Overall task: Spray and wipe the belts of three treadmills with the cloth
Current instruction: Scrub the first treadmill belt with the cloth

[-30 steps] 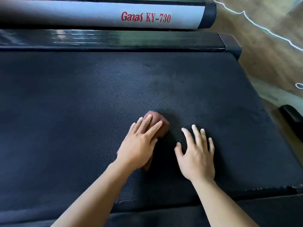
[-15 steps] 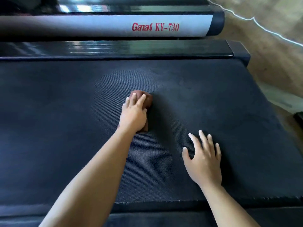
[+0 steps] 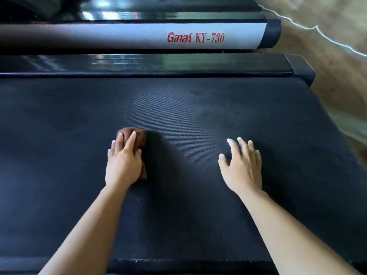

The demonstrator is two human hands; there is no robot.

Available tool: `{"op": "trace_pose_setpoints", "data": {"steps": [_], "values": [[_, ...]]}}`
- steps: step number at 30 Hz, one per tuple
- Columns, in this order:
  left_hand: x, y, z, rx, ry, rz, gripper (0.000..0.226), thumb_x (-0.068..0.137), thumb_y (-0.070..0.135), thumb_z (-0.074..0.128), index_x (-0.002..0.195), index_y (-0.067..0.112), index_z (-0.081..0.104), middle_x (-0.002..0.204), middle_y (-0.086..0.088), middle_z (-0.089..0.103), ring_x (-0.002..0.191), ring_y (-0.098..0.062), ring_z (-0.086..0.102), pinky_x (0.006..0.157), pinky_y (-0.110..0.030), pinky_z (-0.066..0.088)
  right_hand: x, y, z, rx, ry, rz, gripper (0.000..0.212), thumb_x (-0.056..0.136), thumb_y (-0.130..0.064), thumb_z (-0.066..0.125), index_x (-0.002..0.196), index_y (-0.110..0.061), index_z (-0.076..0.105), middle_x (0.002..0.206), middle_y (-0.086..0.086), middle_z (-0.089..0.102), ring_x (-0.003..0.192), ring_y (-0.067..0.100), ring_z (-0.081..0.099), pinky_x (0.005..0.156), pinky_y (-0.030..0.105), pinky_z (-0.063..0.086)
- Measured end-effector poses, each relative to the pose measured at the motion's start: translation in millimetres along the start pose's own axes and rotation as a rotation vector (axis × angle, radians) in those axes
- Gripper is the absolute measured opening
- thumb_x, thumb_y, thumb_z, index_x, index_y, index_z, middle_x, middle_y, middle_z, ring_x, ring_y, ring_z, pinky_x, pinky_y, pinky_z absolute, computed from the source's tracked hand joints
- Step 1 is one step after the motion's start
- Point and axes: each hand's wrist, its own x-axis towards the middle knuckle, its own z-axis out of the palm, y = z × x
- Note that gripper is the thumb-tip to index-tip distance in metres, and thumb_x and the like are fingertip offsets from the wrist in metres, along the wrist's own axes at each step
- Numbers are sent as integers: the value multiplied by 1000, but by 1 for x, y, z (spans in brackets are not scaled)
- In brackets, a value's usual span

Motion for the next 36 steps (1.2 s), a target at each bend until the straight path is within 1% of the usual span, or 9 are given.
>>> {"op": "trace_pose_setpoints", "data": {"steps": [6, 10, 14, 18, 22, 26, 30, 34, 36], "values": [[75, 4, 5, 52, 48, -36, 58, 102, 30, 43, 157, 27, 24, 165, -13, 13, 151, -39, 13, 123, -47, 11, 31, 9, 9, -109, -50, 52, 59, 98, -55, 32, 152, -30, 32, 163, 4, 19, 150, 32, 12, 121, 53, 8], [110, 37, 17, 54, 5, 3, 56, 102, 30, 42, 155, 29, 26, 166, -11, 12, 150, -37, 12, 122, -47, 13, 31, 8, 12, -129, -37, 61, 62, 97, -60, 31, 152, -33, 28, 164, 1, 16, 151, 30, 10, 121, 52, 8], [132, 91, 43, 97, -54, 182, 57, 100, 31, 46, 154, 28, 30, 165, -14, 16, 148, -39, 17, 122, -44, 13, 32, 7, 13, -143, -33, 65, 62, 97, -60, 30, 153, -34, 26, 164, 0, 15, 151, 28, 9, 121, 51, 8], [101, 148, 69, 77, -171, 454, 58, 100, 30, 49, 155, 33, 30, 166, -9, 15, 151, -36, 14, 122, -39, 9, 34, 9, 13, -144, -54, 80, 60, 98, -58, 29, 153, -36, 24, 165, -2, 13, 152, 26, 6, 122, 49, 6], [47, 137, 68, 57, -245, 637, 58, 101, 31, 48, 155, 35, 27, 167, -4, 13, 153, -32, 11, 124, -40, 7, 34, 9, 13, -154, -45, 91, 60, 97, -57, 32, 153, -36, 26, 164, -2, 15, 152, 25, 9, 122, 49, 8], [33, 71, 43, 23, -214, 532, 57, 101, 31, 52, 154, 37, 31, 166, -1, 17, 153, -30, 13, 123, -39, 8, 34, 9, 12, -168, -36, 87, 60, 97, -58, 31, 153, -35, 28, 164, -1, 17, 151, 26, 13, 121, 50, 9], [73, 8, 15, 1, -68, 283, 58, 99, 23, 56, 153, 30, 37, 165, -8, 21, 150, -36, 19, 124, -46, 15, 34, 9, 13, -181, -36, 84, 62, 96, -60, 29, 153, -34, 28, 164, -1, 18, 151, 27, 14, 121, 50, 10], [139, 2, 3, 37, 10, 89, 58, 101, 27, 49, 156, 28, 31, 165, -12, 16, 150, -37, 17, 123, -45, 18, 35, 9, 14, -187, -39, 88, 62, 96, -60, 28, 153, -35, 27, 164, -2, 16, 151, 26, 12, 121, 49, 9], [163, 20, 9, 44, 13, 57, 57, 101, 30, 46, 156, 28, 29, 166, -12, 14, 150, -37, 15, 123, -46, 17, 35, 9, 14, -188, -43, 91, 62, 96, -60, 28, 153, -36, 26, 164, -3, 16, 151, 25, 11, 121, 49, 9]]}}
